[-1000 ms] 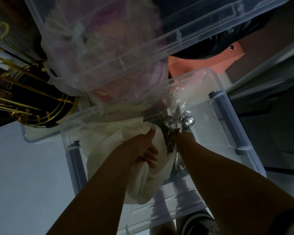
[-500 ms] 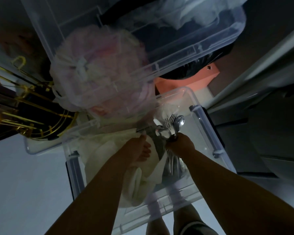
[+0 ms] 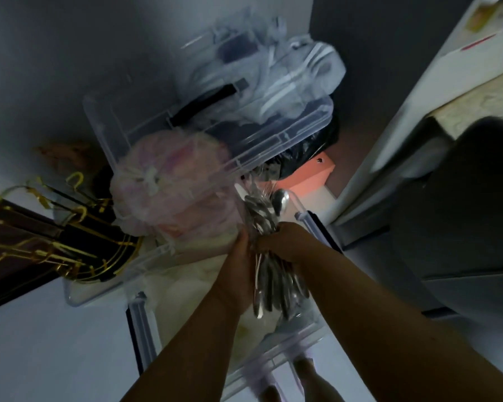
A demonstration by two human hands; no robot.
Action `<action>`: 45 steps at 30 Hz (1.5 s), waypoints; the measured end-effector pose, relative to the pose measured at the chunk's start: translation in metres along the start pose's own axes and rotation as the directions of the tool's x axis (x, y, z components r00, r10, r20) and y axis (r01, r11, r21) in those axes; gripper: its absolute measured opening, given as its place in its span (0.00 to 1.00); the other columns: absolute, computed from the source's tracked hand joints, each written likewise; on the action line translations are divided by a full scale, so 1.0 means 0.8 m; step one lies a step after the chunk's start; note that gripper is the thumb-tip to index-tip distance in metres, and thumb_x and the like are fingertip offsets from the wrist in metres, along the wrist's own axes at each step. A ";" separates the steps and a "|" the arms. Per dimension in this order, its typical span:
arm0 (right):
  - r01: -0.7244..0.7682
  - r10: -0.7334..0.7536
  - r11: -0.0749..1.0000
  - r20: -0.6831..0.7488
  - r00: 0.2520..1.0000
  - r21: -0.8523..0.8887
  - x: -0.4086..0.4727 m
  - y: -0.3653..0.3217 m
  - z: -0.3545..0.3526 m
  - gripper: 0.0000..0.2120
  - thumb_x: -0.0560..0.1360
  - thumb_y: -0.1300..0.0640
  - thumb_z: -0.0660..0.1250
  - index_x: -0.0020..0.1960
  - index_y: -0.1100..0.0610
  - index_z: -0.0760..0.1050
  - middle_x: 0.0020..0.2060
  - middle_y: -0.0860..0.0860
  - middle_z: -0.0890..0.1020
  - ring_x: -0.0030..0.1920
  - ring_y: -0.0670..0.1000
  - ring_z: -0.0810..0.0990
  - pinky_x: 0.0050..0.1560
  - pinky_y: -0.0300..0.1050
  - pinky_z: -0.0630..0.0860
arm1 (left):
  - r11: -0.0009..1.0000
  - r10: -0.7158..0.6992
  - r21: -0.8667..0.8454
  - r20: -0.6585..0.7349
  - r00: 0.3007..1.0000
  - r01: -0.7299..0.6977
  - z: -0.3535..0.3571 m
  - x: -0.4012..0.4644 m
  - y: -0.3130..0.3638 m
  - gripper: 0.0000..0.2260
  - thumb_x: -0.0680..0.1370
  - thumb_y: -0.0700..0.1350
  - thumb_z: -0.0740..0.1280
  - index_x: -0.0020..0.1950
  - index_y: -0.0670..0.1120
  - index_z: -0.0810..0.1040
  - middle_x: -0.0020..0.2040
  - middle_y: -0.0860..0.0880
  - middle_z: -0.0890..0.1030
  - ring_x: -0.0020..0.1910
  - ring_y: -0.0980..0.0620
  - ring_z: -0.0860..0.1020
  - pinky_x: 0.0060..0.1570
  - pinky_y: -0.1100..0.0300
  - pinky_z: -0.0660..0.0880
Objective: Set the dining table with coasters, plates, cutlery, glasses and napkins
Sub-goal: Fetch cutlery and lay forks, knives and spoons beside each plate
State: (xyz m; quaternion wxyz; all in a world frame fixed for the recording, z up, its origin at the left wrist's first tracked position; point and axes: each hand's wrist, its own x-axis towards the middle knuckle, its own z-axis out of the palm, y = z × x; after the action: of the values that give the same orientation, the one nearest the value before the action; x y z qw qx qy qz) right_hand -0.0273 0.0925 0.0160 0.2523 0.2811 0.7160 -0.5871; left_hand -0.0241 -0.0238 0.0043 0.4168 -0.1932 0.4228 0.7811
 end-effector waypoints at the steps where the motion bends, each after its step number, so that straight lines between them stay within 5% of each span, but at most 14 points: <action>1: -0.008 0.008 0.999 -0.001 1.000 0.046 -0.006 -0.001 0.002 0.18 0.67 0.60 0.73 0.56 0.63 0.78 0.51 0.60 0.82 0.50 0.59 0.81 0.52 0.49 0.79 | 1.000 0.003 0.029 0.004 1.000 -0.003 0.006 -0.008 0.000 0.33 0.71 0.63 0.60 0.69 0.44 0.73 0.64 0.39 0.77 0.64 0.41 0.76 0.67 0.44 0.68; 7: 0.038 -0.034 0.983 -0.021 0.999 0.182 -0.050 -0.006 0.001 0.17 0.68 0.58 0.72 0.55 0.63 0.79 0.50 0.61 0.82 0.52 0.61 0.81 0.57 0.58 0.77 | 0.974 0.072 0.219 -0.030 0.997 -0.064 0.035 -0.040 -0.004 0.30 0.73 0.64 0.58 0.66 0.44 0.76 0.56 0.42 0.83 0.54 0.46 0.82 0.48 0.54 0.78; 11: 0.046 -0.024 0.964 -0.085 0.996 0.263 -0.096 -0.009 -0.033 0.09 0.73 0.60 0.69 0.52 0.63 0.78 0.49 0.61 0.82 0.52 0.61 0.81 0.56 0.57 0.78 | 0.935 0.033 0.352 0.014 0.999 -0.036 0.081 -0.068 0.000 0.29 0.80 0.61 0.52 0.70 0.42 0.71 0.64 0.39 0.77 0.64 0.42 0.76 0.62 0.49 0.73; 13: 0.048 -0.012 0.951 -0.120 0.993 0.304 -0.119 -0.010 -0.056 0.12 0.72 0.56 0.71 0.51 0.63 0.79 0.48 0.62 0.83 0.50 0.61 0.82 0.56 0.58 0.78 | 0.899 0.004 0.436 0.055 0.999 -0.028 0.105 -0.070 -0.006 0.31 0.80 0.63 0.51 0.72 0.42 0.68 0.69 0.40 0.73 0.68 0.40 0.72 0.66 0.46 0.70; 17: 0.117 -0.037 0.874 -0.175 0.984 0.471 -0.166 -0.005 -0.104 0.24 0.66 0.49 0.76 0.55 0.64 0.78 0.49 0.63 0.83 0.49 0.63 0.83 0.55 0.60 0.78 | 0.882 -0.014 0.470 0.097 0.995 -0.033 0.164 -0.073 -0.021 0.37 0.71 0.70 0.60 0.67 0.43 0.75 0.61 0.44 0.80 0.60 0.44 0.79 0.60 0.50 0.74; 21: 0.221 -0.032 0.797 -0.326 0.945 0.563 -0.214 0.005 -0.161 0.21 0.72 0.44 0.70 0.56 0.58 0.78 0.49 0.59 0.84 0.52 0.60 0.82 0.59 0.59 0.76 | 0.795 -0.020 0.596 0.214 0.977 -0.114 0.235 -0.081 -0.038 0.23 0.80 0.64 0.52 0.62 0.51 0.75 0.59 0.50 0.80 0.60 0.50 0.78 0.41 0.63 0.76; 26: 0.285 0.019 0.798 -0.495 0.869 0.531 -0.301 0.034 -0.256 0.20 0.74 0.39 0.65 0.52 0.55 0.79 0.44 0.56 0.84 0.45 0.56 0.83 0.52 0.52 0.79 | 0.755 -0.146 0.648 0.306 0.941 -0.094 0.352 -0.093 -0.100 0.29 0.76 0.70 0.54 0.59 0.49 0.80 0.51 0.44 0.85 0.49 0.46 0.84 0.48 0.52 0.80; 31: 0.335 0.053 0.813 -0.633 0.772 0.477 -0.384 0.099 -0.366 0.19 0.76 0.37 0.61 0.41 0.53 0.75 0.39 0.53 0.83 0.36 0.49 0.81 0.42 0.41 0.77 | 0.656 -0.274 0.740 0.415 0.867 -0.147 0.474 -0.107 -0.189 0.29 0.76 0.70 0.51 0.52 0.52 0.81 0.42 0.48 0.86 0.40 0.51 0.85 0.39 0.56 0.81; 33: 0.349 0.059 0.828 -0.688 0.723 0.438 -0.412 0.131 -0.412 0.18 0.75 0.36 0.61 0.48 0.52 0.75 0.42 0.52 0.80 0.40 0.49 0.78 0.43 0.43 0.75 | 0.642 -0.322 0.754 0.427 0.845 -0.137 0.522 -0.112 -0.231 0.28 0.75 0.71 0.50 0.49 0.54 0.81 0.41 0.50 0.86 0.40 0.51 0.85 0.39 0.57 0.80; 36: 0.306 0.121 0.857 -0.739 0.662 0.414 -0.449 0.178 -0.479 0.33 0.73 0.32 0.59 0.67 0.55 0.70 0.52 0.55 0.79 0.45 0.52 0.79 0.41 0.45 0.75 | 0.628 -0.340 0.763 0.447 0.828 -0.154 0.591 -0.110 -0.301 0.28 0.75 0.71 0.52 0.38 0.54 0.84 0.38 0.49 0.85 0.37 0.49 0.84 0.43 0.54 0.79; 40: 0.293 0.187 0.834 -0.739 0.647 0.468 -0.482 0.239 -0.551 0.29 0.75 0.33 0.56 0.64 0.54 0.69 0.59 0.59 0.77 0.58 0.59 0.76 0.53 0.51 0.72 | 0.592 -0.396 0.802 0.377 0.837 -0.081 0.660 -0.095 -0.376 0.25 0.74 0.70 0.55 0.42 0.51 0.78 0.41 0.47 0.81 0.41 0.47 0.78 0.51 0.48 0.72; 45: 0.366 0.255 0.715 -0.709 0.657 0.596 -0.485 0.295 -0.611 0.33 0.73 0.33 0.62 0.66 0.57 0.70 0.56 0.58 0.79 0.56 0.59 0.78 0.59 0.53 0.74 | 0.522 -0.495 0.852 0.331 0.804 -0.029 0.715 -0.060 -0.433 0.25 0.75 0.68 0.58 0.46 0.49 0.81 0.36 0.48 0.85 0.37 0.50 0.82 0.37 0.55 0.76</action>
State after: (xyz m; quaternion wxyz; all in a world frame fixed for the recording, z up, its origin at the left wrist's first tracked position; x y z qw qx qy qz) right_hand 0.3997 0.5679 0.2093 -0.2115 0.5463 0.4863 -0.6483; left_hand 0.3149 0.5252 0.1873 0.6634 0.1943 0.5709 0.4430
